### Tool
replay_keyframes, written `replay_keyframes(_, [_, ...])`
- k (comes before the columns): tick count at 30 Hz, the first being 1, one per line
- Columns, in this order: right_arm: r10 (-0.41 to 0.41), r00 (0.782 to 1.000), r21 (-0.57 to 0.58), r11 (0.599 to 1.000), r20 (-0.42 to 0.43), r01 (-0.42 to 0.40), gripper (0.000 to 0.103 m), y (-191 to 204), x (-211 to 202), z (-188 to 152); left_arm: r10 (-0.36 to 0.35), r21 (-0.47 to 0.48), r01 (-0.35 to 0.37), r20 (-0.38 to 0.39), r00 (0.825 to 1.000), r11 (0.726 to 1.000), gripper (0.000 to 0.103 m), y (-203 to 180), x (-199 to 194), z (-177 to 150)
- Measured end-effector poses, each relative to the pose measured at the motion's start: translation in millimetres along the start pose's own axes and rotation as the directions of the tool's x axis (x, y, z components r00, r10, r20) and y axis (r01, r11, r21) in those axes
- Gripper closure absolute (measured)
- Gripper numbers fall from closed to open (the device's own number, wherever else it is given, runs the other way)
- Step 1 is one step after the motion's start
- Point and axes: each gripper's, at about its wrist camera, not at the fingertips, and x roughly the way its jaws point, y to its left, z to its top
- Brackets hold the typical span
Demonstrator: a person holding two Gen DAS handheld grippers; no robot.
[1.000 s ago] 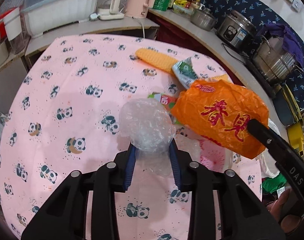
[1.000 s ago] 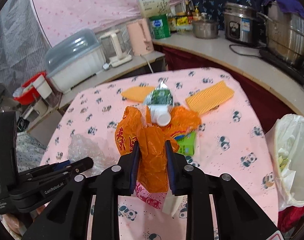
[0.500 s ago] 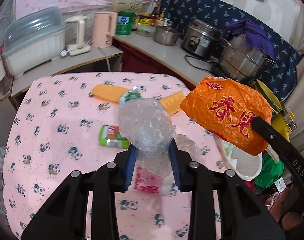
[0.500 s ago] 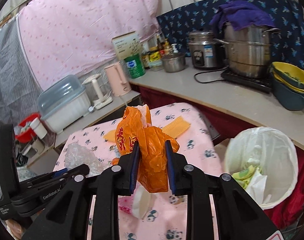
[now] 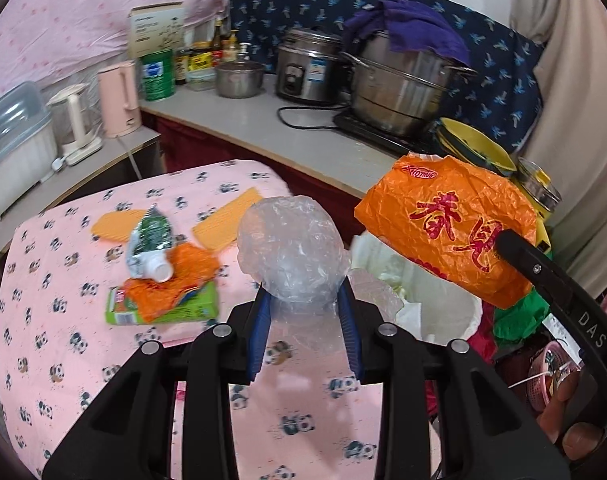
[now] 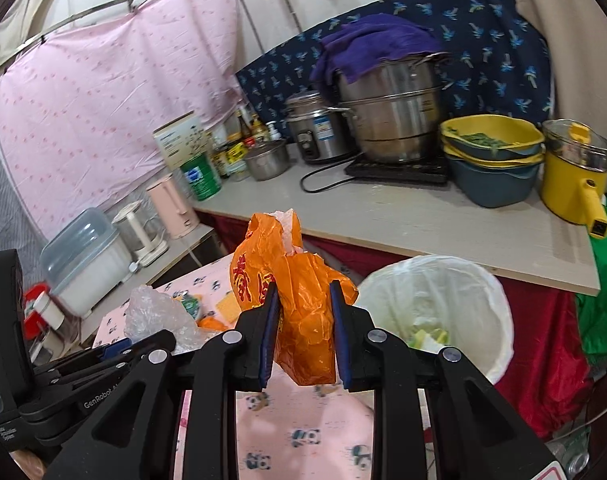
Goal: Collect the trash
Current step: 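Lift both held items and carry them over the white-lined bin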
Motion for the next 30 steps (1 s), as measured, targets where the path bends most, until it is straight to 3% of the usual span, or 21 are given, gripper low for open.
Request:
replay_keyframes(15, [-0.125, 0.992, 0.124, 0.985, 0.033, 0.120, 0.080, -95.7, -25.2, -3.0, -0.080, 0.152, 0.086, -0.047, 0.996, 0.985, 0.072, -103.6, 37.0, 3.5])
replay_keyframes(30, [-0.169, 0.986, 0.184, 0.969, 0.010, 0.164, 0.080, -136.4, -15.5, -8.2, -0.089, 0.218, 0.112, -0.113, 0.990, 0.970, 0.071, -146.1, 85.0, 1.9])
